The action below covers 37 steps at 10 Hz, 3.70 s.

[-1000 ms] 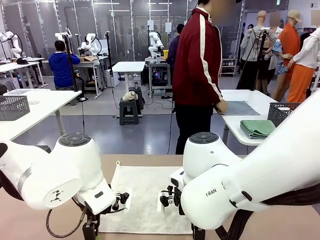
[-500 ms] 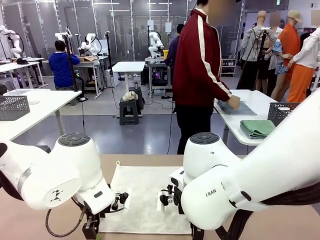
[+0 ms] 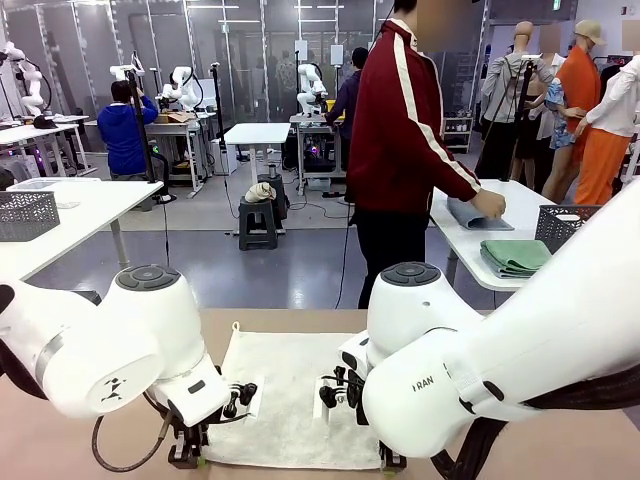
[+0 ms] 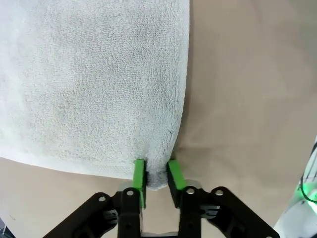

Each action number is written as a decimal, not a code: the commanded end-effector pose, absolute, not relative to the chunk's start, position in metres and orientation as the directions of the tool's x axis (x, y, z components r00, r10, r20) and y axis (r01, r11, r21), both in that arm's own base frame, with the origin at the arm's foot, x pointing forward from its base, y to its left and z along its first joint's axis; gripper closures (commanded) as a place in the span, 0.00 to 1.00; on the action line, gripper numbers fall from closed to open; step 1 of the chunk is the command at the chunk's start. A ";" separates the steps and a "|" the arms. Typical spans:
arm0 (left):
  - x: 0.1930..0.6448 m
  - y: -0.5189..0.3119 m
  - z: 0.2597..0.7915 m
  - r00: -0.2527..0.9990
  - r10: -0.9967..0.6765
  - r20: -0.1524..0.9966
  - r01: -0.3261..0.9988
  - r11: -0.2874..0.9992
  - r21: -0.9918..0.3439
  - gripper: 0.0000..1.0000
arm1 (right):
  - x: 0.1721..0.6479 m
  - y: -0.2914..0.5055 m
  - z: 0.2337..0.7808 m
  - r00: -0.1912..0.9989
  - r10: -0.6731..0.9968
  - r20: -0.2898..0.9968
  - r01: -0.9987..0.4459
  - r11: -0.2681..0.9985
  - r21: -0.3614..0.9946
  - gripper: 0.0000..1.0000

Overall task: Fold the towels and place them in the basket.
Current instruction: When a person lays out a Towel with hook on the table, fold it in half twice.

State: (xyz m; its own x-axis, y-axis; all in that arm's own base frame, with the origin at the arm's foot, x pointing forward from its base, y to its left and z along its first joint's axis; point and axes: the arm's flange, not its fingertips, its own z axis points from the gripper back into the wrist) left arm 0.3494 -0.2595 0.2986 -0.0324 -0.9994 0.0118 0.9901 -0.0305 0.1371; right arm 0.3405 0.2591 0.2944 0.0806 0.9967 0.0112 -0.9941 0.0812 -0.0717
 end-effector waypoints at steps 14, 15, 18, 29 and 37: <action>0.361 -0.251 0.374 -0.031 -0.999 -0.035 0.975 -0.038 0.219 1.00 | 0.352 0.252 0.361 0.020 0.999 0.027 -0.988 0.024 -0.154 0.99; 0.368 -0.252 0.385 -0.032 -0.998 -0.049 0.972 -0.042 0.231 1.00 | 0.360 0.254 0.375 0.001 0.999 0.042 -0.987 0.008 -0.159 0.99; 0.380 -0.257 0.391 -0.045 -0.997 -0.059 0.972 -0.057 0.226 1.00 | 0.369 0.260 0.385 -0.019 0.998 0.053 -0.984 -0.009 -0.179 0.99; 0.446 -0.240 0.407 -0.092 -0.995 -0.044 0.982 -0.098 0.164 0.94 | 0.456 0.249 0.406 -0.044 0.998 0.044 -0.987 -0.037 -0.159 0.96; 0.576 -0.247 0.388 -0.125 -0.992 -0.017 0.990 -0.125 0.070 0.94 | 0.550 0.245 0.386 -0.075 0.996 0.055 -0.989 -0.067 -0.132 0.96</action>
State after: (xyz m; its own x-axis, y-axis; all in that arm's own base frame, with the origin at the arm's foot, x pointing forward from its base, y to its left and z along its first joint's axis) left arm 0.5609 -0.2453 0.3866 -0.0974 -0.9952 -0.0080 0.9901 -0.0977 0.1012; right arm 0.5381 0.2491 0.3877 -0.0571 0.9961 0.0676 -0.9883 -0.0468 -0.1450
